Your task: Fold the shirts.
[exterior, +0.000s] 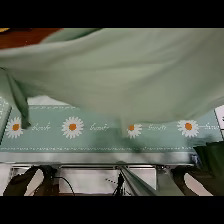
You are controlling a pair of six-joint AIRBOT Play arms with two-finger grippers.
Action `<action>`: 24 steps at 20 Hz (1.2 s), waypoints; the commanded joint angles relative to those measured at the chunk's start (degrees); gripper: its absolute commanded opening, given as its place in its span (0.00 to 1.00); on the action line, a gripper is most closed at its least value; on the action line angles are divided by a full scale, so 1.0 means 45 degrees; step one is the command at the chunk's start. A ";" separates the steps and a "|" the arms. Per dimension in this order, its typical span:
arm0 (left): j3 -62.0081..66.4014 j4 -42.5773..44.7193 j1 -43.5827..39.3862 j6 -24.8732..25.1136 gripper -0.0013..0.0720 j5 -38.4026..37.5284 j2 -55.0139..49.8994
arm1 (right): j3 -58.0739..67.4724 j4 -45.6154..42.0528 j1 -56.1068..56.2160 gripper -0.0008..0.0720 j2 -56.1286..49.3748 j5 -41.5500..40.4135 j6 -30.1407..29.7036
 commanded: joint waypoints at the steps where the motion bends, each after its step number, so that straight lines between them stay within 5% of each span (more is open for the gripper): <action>1: -0.2895 -0.0865 -0.0194 -0.0102 0.05 0.0019 0.0019 | 0.0078 0.0860 0.0005 0.04 -0.2424 0.0423 -0.0335; 10: -1.2755 -0.0855 -0.2361 0.0262 0.05 0.5887 -0.0835 | 0.0078 0.2370 0.0019 0.05 -0.9345 0.4609 -0.0685; 16: -1.4367 -0.0821 -0.2497 0.0588 0.05 0.8699 -0.2205 | 0.0068 0.3347 0.0015 0.06 -1.0822 0.5134 -0.0636; 18: -1.4362 -0.0821 -0.2492 0.0588 0.05 0.9282 -0.2526 | 0.0078 0.3366 0.0000 0.43 -1.0729 0.5251 -0.0661; 19: -1.4343 -0.0821 -0.2448 0.0593 0.05 0.9481 -0.2550 | 0.0078 0.3303 -0.0034 0.49 -1.0584 0.5479 -0.0763; 24: -1.2964 -0.0257 -0.0826 0.2351 0.63 0.8621 -0.2531 | 0.0078 0.2618 -0.0437 0.49 -0.8942 0.7121 -0.1661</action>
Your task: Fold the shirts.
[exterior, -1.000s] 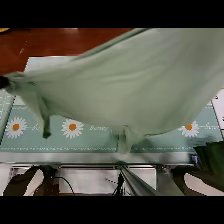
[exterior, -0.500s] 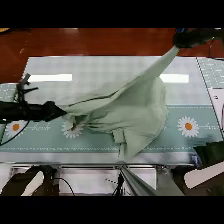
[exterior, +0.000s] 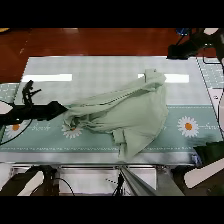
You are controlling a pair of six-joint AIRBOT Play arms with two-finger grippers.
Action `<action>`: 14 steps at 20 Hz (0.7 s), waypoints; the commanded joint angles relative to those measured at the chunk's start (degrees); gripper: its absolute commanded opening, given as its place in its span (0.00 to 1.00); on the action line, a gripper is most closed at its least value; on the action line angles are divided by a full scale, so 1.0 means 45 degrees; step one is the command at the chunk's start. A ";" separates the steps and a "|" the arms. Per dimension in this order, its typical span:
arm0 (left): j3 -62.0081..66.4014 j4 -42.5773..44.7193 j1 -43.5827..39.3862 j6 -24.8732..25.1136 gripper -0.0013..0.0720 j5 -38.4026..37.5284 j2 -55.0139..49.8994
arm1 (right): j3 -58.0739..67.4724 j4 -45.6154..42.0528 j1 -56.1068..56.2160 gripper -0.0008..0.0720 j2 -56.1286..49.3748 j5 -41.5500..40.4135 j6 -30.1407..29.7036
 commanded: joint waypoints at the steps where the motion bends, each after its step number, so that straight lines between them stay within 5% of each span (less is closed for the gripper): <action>1: 0.1117 0.1185 0.1365 0.1030 0.66 -0.1180 -0.0068 | 0.0015 -0.0724 -0.0379 0.49 0.1146 0.1137 -0.0393; 5: 0.1224 0.3968 0.2453 0.1180 0.76 -0.3429 -0.0073 | 0.0010 -0.0962 -0.1282 0.52 0.2089 0.2123 -0.0393; 7: 0.0491 0.3725 0.2395 0.1307 0.77 -0.3594 -0.0073 | 0.0000 -0.0500 -0.1744 0.60 0.2161 0.2739 -0.0413; 14: -0.1700 0.2492 0.2370 0.1904 0.72 -0.2851 -0.0311 | 0.0000 0.0204 -0.2322 0.60 0.2161 0.3094 -0.0437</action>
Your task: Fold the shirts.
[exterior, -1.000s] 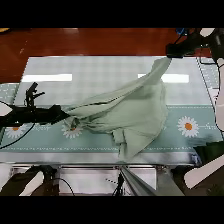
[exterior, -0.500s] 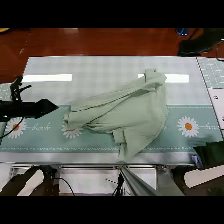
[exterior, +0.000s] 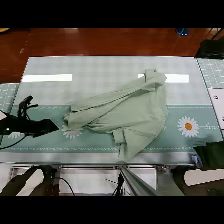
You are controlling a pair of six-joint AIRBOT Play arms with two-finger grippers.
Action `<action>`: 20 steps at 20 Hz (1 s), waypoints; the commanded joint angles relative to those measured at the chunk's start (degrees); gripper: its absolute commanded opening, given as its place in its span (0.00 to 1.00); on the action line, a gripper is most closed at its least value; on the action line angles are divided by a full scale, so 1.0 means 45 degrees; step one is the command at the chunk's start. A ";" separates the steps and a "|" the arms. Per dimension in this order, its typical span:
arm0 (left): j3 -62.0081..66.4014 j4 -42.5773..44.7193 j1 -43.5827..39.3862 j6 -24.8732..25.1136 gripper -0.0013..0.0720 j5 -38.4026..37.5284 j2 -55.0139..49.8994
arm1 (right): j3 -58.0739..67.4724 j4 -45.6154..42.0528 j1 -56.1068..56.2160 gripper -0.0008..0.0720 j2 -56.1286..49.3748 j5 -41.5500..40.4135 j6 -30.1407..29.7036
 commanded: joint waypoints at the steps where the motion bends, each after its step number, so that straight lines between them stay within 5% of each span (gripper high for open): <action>1: -0.0631 -0.1093 0.0039 0.0685 0.71 0.0418 -0.0355 | -0.0005 0.0253 -0.0131 0.60 0.0039 0.0189 -0.0019; 12: -0.0627 -0.3993 -0.0350 0.1991 0.58 0.1778 -0.3429 | -0.0005 0.0257 -0.0136 0.60 0.0073 0.0636 -0.0015; 13: -0.0627 -0.3993 -0.0636 0.1957 0.47 0.1894 -0.3725 | 0.0000 0.0257 -0.0136 0.60 0.0097 0.0724 -0.0015; 15: -0.0622 -0.3993 -0.1214 0.1734 0.41 0.2283 -0.4396 | 0.0000 0.0257 -0.0136 0.60 0.0219 0.0894 -0.0015; 17: -0.0622 -0.3993 -0.1496 0.1554 0.05 0.2370 -0.4959 | 0.0000 0.0180 -0.0141 0.60 0.0437 0.0962 -0.0015; 20: -0.0593 -0.3891 -0.1379 0.1574 0.05 0.2118 -0.5022 | -0.0024 -0.0646 -0.0180 0.60 0.0699 0.1248 -0.0015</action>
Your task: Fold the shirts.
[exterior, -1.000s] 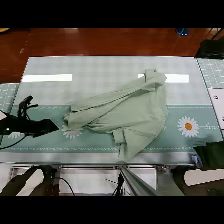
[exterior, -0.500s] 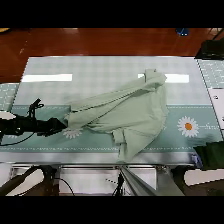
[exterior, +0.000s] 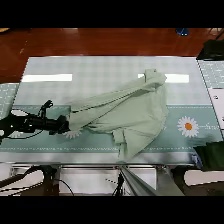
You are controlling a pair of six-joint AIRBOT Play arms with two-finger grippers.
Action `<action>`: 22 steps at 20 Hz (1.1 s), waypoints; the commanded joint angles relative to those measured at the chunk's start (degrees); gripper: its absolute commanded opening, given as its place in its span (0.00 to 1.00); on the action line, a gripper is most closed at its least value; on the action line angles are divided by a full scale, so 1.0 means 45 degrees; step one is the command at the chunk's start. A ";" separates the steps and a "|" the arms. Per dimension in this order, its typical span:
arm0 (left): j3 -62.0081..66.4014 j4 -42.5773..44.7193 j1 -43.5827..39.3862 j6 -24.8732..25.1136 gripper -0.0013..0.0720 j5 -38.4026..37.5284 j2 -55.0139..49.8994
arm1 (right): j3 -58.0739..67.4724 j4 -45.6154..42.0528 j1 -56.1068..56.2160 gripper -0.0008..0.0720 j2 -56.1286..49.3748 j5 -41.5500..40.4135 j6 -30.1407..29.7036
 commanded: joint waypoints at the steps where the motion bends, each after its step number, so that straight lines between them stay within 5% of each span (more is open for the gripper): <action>1: 0.0015 0.0457 -0.0087 -0.0058 0.05 0.0306 -0.0272 | -0.0175 -0.0651 -0.0214 0.60 0.0219 0.0491 0.0010; 5: 0.0015 0.0457 -0.0092 0.0248 0.05 -0.0010 0.0272 | -0.3463 0.0185 -0.1360 0.60 0.1248 0.0602 0.0155; 9: 0.0019 0.0452 -0.0092 0.0287 0.05 -0.0248 0.0942 | -1.0467 0.1583 -0.2016 0.60 0.4439 -0.2477 -0.0053; 11: 0.0019 0.0447 -0.0092 0.0559 0.05 -0.0515 0.1156 | -1.3775 0.2497 -0.2001 0.73 0.5829 -0.3526 -0.0641; 13: 0.0019 0.0452 -0.0087 0.0563 0.05 -0.0670 0.1360 | -1.6315 0.3453 -0.2001 0.75 0.6742 -0.4197 -0.1093; 17: 0.0238 0.0452 -0.0092 0.0559 0.05 -0.0952 0.1549 | -1.9278 0.5727 -0.2001 0.75 0.7606 -0.4809 -0.1768; 22: 0.0573 0.0447 -0.0092 0.0559 0.05 -0.1078 0.1549 | -2.0847 0.6246 -0.1860 0.74 0.7621 -0.4886 -0.1812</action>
